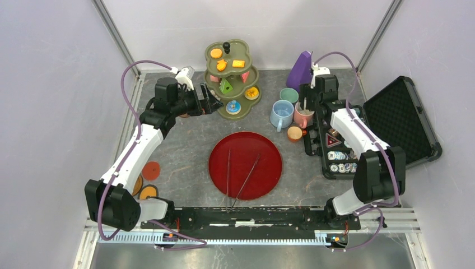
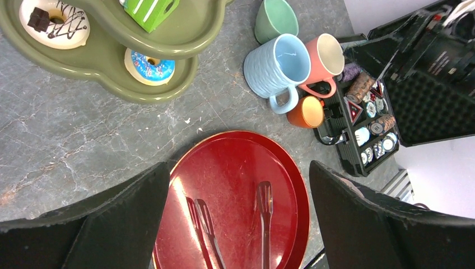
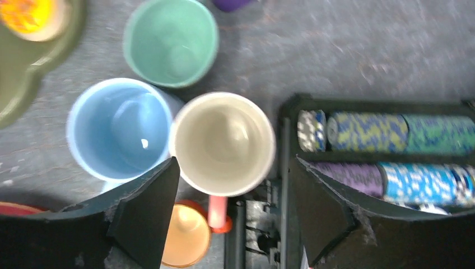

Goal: Serve the afternoon tea

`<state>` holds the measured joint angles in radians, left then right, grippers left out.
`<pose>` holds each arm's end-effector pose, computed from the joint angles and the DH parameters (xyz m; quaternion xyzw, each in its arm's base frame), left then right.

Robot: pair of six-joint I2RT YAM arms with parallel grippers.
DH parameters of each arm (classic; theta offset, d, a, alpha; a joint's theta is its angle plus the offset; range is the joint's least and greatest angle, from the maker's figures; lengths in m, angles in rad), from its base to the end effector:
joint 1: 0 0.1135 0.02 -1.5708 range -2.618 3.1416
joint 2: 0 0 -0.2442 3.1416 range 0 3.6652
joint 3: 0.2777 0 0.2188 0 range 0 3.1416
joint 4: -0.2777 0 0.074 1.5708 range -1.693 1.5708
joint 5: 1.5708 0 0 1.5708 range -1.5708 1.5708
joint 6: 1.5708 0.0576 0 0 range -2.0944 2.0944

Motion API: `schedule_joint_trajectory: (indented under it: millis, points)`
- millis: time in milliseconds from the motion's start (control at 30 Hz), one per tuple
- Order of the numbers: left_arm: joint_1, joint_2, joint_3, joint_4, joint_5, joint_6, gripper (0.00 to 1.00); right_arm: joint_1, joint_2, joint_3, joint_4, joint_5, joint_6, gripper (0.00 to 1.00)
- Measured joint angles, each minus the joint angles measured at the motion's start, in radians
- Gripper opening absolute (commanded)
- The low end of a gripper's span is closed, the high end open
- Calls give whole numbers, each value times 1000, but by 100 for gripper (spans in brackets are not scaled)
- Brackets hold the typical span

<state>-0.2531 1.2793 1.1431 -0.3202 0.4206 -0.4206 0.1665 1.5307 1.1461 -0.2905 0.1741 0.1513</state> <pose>0.2652 -0.0929 0.3225 0.0406 0.8364 -0.3382 0.4295 0.3269 0.0448 0.2525 0.0308 0.8982 -0.0091 0.4384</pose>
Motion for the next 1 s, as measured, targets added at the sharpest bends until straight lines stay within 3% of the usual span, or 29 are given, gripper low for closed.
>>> schedule_joint_trajectory:
  millis: [100, 233, 467, 1000]
  points:
    - [0, 4, 0, 0, 0, 0, 100, 12, 26, 77, -10, -94, -45, 72]
    - [0, 4, -4, 0, 0, 0, 100, 31, 175, 317, -51, -198, -100, 67]
    - [0, 4, -5, 0, -1, 0, 100, 72, 372, 546, -187, -200, -205, 59]
    - [0, 4, -6, 0, -5, 0, 100, 113, 472, 578, -326, -90, -290, 46]
